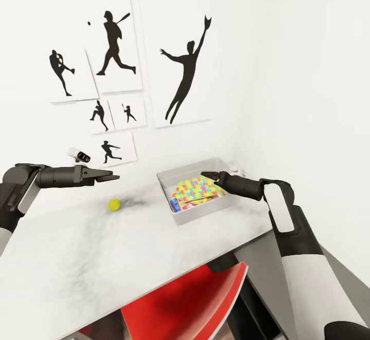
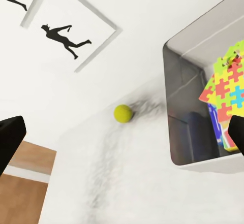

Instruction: Put all the toys in the child's room - the three board games (two on the bed and one on the table), the two jigsaw puzzles on the table, and the tennis ball on the table - inside the toy box on the table in the child's room.

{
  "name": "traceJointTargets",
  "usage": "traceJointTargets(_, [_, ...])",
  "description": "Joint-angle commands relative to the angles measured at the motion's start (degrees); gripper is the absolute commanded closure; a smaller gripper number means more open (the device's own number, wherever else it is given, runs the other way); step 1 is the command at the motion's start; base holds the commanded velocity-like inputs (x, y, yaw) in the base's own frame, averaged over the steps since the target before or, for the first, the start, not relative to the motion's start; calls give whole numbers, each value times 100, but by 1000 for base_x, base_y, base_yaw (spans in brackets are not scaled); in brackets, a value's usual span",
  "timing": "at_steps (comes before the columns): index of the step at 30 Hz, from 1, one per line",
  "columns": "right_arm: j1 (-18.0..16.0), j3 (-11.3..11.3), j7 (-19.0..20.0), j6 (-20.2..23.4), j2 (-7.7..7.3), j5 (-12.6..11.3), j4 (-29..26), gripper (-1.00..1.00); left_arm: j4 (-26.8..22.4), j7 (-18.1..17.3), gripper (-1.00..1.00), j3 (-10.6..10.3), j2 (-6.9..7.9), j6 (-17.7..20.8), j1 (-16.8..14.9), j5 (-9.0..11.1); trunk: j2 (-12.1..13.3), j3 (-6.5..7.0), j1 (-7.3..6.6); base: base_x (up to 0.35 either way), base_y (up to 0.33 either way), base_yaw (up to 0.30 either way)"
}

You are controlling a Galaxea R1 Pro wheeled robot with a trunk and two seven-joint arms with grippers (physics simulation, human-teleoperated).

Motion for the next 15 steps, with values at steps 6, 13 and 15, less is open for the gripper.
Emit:
traceJointTargets(6, [-4,-9,59,22,-5,59,-1,-100,109,-27,-100,-17,6,59,-7,3,-12,45,4,0,0,0])
traceJointTargets(13, [-7,-16,61,15,-6,59,-4,-100,174,-27,-100,-17,32,51,1,-20,-12,112,4,0,0,0])
traceJointTargets(15, [-16,-23,64,7,-6,59,-9,-100,206,-27,-100,-20,74,47,16,-27,-12,131,4,0,0,0])
